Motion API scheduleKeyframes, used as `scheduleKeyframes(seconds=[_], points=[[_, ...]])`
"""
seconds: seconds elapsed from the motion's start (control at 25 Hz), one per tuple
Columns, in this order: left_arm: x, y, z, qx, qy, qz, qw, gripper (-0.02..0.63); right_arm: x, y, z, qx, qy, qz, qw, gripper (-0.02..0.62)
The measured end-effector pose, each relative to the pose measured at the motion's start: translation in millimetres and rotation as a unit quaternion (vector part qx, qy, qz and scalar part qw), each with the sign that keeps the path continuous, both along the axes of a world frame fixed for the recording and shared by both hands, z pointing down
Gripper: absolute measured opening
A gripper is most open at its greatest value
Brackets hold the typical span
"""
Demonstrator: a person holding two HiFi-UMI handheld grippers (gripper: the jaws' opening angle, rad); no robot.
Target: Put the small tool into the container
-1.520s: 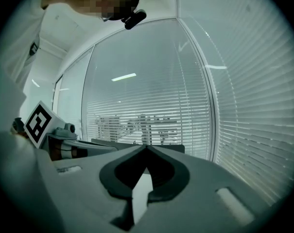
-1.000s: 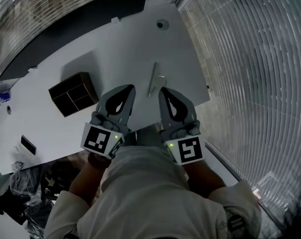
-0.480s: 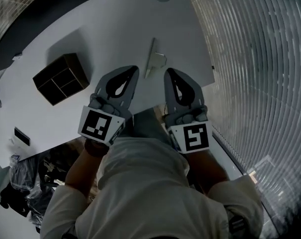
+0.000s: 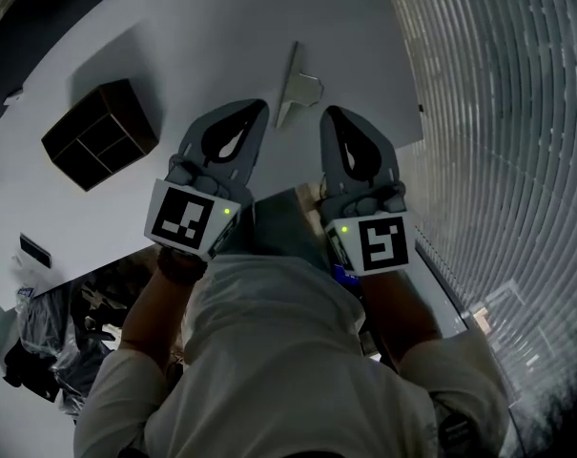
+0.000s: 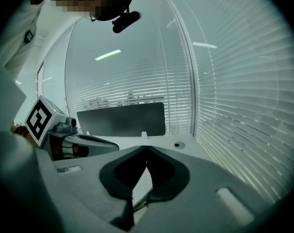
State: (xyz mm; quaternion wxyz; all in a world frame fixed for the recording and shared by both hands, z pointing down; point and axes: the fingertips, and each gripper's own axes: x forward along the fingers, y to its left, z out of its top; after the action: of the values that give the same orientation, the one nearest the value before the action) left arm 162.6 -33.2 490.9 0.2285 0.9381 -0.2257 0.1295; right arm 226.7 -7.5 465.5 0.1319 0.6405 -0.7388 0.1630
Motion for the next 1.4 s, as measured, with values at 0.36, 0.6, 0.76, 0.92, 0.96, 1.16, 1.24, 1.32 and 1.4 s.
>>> scheduleKeyframes(seconds=[0.36, 0.6, 0.76, 0.92, 0.96, 1.16, 1.24, 1.32, 1.4], points=[[5.8, 1.9, 31.7, -0.004, -0.021, 0.008, 0.9997, 0.002, 13.6, 4.9, 50.0, -0.048, -0.033, 0.009, 0.998, 0.0], [12.2, 6.4, 54.1, -0.025, -0.036, 0.011, 0.999, 0.002, 21.3, 10.7, 82.4, -0.078, -0.054, 0.011, 0.995, 0.002], [15.8, 8.4, 72.0, -0.031, -0.053, 0.018, 0.9979, 0.002, 24.8, 11.4, 103.9, -0.104, -0.072, 0.015, 0.992, 0.003], [16.1, 14.3, 92.1, -0.053, -0.071, 0.024, 0.9958, 0.002, 29.4, 14.0, 123.3, -0.133, -0.114, 0.023, 0.984, 0.029], [15.8, 15.5, 95.1, -0.057, -0.072, 0.024, 0.9955, 0.002, 30.9, 14.3, 127.8, -0.14, -0.132, 0.027, 0.981, 0.034], [15.2, 18.4, 100.8, -0.059, -0.078, 0.022, 0.995, 0.002, 39.1, 17.1, 149.0, -0.176, -0.2, 0.039, 0.963, 0.055], [14.9, 19.1, 103.4, -0.061, -0.082, 0.022, 0.9945, 0.002, 38.9, 18.7, 157.6, -0.189, -0.213, 0.034, 0.958, 0.06], [15.4, 19.0, 105.7, -0.061, -0.083, 0.022, 0.9945, 0.002, 36.4, 20.0, 165.3, -0.201, -0.238, 0.03, 0.95, 0.063], [15.3, 20.3, 110.3, -0.064, -0.087, 0.023, 0.9939, 0.002, 33.0, 20.6, 171.4, -0.21, -0.269, 0.029, 0.94, 0.066]])
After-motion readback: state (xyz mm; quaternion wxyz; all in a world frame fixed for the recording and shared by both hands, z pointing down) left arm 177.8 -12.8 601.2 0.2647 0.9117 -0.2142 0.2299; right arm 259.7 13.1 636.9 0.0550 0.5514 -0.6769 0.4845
